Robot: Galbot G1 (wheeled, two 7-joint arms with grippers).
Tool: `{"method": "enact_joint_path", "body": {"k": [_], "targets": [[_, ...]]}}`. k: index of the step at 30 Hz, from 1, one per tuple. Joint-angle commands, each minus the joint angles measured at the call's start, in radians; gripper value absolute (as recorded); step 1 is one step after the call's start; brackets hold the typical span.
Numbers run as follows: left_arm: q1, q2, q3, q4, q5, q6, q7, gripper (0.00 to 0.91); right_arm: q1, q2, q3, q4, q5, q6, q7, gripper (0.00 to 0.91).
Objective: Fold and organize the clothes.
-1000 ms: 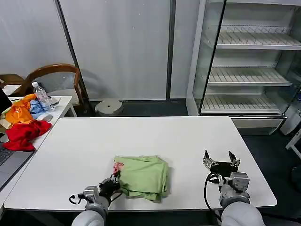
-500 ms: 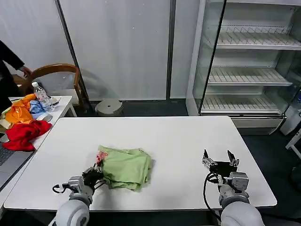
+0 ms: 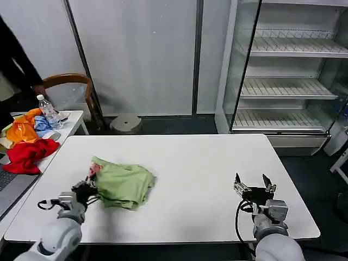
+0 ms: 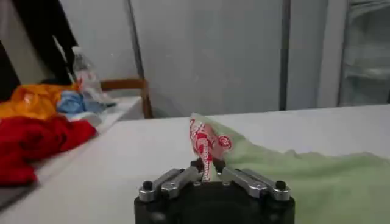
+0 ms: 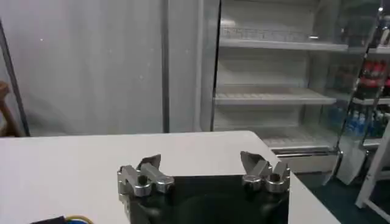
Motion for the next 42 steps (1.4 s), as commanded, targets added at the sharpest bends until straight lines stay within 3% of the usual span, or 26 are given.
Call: {"method": "enact_joint_path", "body": {"k": [1,12,18,27,42], "targets": [[-0.041,0.221,-0.027,0.037,-0.002,-0.013,0.010,0.010,-0.002,-0.002,0.001,-0.002,0.000,0.007,-0.002,0.907],[-0.103,0.272,-0.017,-0.091,0.080,-0.002,0.024,0.010,-0.004,0.007,-0.002,-0.005,-0.004,0.008,-0.002,0.907],[-0.104,0.240,-0.002,-0.205,0.072,0.033,0.010,0.010,-0.008,0.011,0.000,-0.003,-0.009,0.008,-0.001,0.907],[-0.046,0.031,0.109,-0.337,0.129,0.018,0.029,0.010,0.003,0.031,-0.016,-0.014,-0.028,0.005,-0.002,0.907],[-0.097,-0.310,0.334,-0.145,0.214,-0.066,0.075,0.010,-0.015,0.037,-0.009,0.010,-0.050,-0.007,0.009,0.907]]}}
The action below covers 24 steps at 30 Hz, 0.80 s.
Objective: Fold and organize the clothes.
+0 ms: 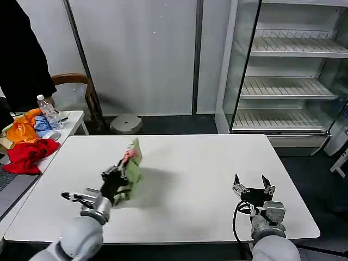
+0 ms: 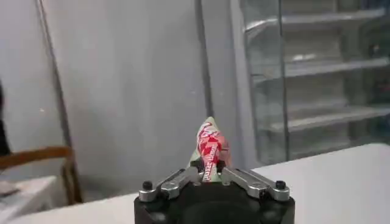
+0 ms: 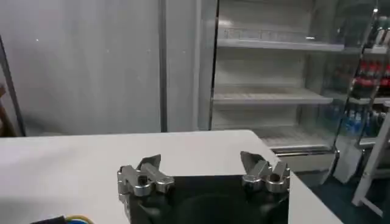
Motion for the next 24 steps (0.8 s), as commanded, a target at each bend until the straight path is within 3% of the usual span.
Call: {"method": "enact_joint_path", "body": {"k": [1,9,22,23,24], "targets": [[-0.020,-0.280,0.165,0.098,0.073,-0.046,0.028,0.010,-0.008,0.007,0.002,0.009,-0.011,-0.002,0.003,0.907],[-0.048,-0.405,0.249,0.180,0.116,-0.063,0.042,0.010,-0.015,0.016,0.001,0.013,-0.022,-0.003,0.006,0.907],[-0.112,-0.491,0.323,0.276,0.128,-0.070,0.047,0.030,-0.023,0.013,0.006,0.022,-0.024,-0.005,0.013,0.907],[-0.116,-0.497,0.329,0.282,0.122,-0.076,0.050,0.907,-0.023,0.014,0.005,0.022,-0.024,-0.005,0.014,0.907],[-0.119,-0.501,0.333,0.283,0.108,-0.083,0.055,0.907,-0.022,0.015,0.004,0.022,-0.024,-0.006,0.014,0.907]]}}
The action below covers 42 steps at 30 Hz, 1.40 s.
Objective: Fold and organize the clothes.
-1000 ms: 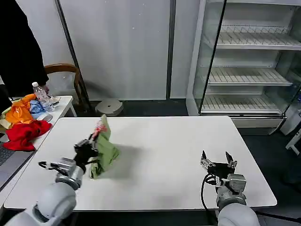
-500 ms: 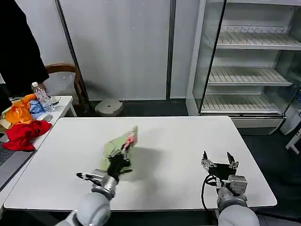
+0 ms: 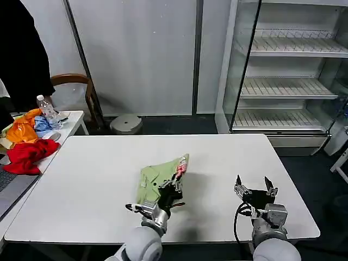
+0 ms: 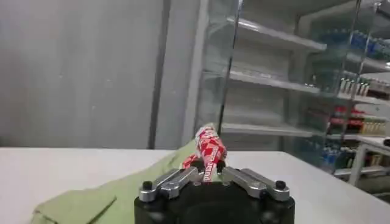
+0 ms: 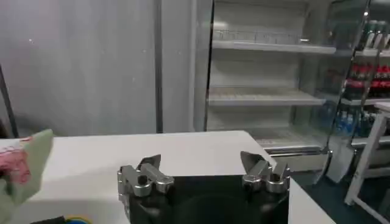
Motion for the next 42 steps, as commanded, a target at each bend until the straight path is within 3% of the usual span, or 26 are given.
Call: {"method": "enact_joint_path", "body": {"k": [1,24,35,42], "targets": [[-0.044,-0.111,0.077,0.080,-0.013,-0.014,0.012,0.907,0.001,0.005,-0.003,0.001,-0.002,-0.002,0.001,0.907],[-0.062,-0.054,0.000,0.022,-0.031,0.011,-0.003,0.907,0.050,0.018,-0.023,-0.030,0.002,-0.012,-0.004,0.907],[-0.067,0.096,-0.188,-0.123,-0.088,0.157,-0.060,0.907,0.090,0.013,-0.030,-0.047,-0.008,-0.025,-0.008,0.907],[-0.062,0.145,-0.235,-0.179,-0.135,0.185,-0.069,0.907,0.119,0.012,-0.032,-0.045,-0.009,-0.030,-0.009,0.907]]}}
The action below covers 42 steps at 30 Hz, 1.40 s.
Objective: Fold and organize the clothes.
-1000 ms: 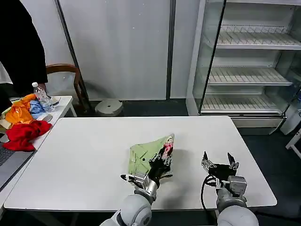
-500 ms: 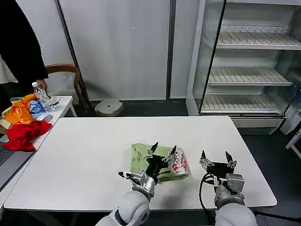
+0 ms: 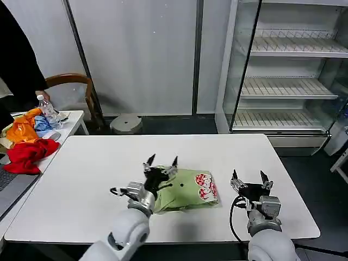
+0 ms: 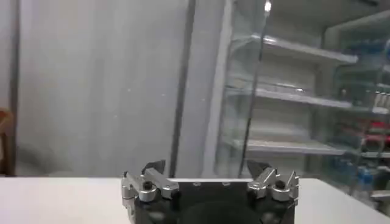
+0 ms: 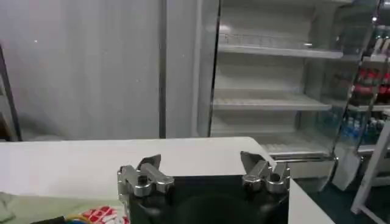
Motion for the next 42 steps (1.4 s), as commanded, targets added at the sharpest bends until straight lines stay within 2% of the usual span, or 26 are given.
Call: {"method": "enact_joint_path", "body": {"k": [1,10,13,26,42], "targets": [[0.002,0.103,-0.119,-0.106,-0.068,0.079,-0.026,0.907,0.032,0.000,-0.001,0.001,-0.002,-0.004,0.004,0.907],[0.002,0.113,-0.166,-0.123,-0.139,0.093,-0.057,0.907,0.034,-0.021,0.018,0.032,0.028,-0.001,0.016,0.907],[0.006,0.112,-0.180,-0.130,-0.151,0.096,-0.065,0.907,0.033,-0.025,0.024,0.033,0.061,0.029,0.021,0.907],[0.055,0.129,-0.258,-0.122,-0.174,0.097,-0.090,0.907,0.022,-0.050,0.055,0.020,0.080,0.011,0.060,0.907],[0.074,0.194,-0.354,-0.024,-0.204,0.071,-0.085,0.907,-0.008,-0.087,0.095,-0.018,0.099,0.014,0.048,0.907]]}}
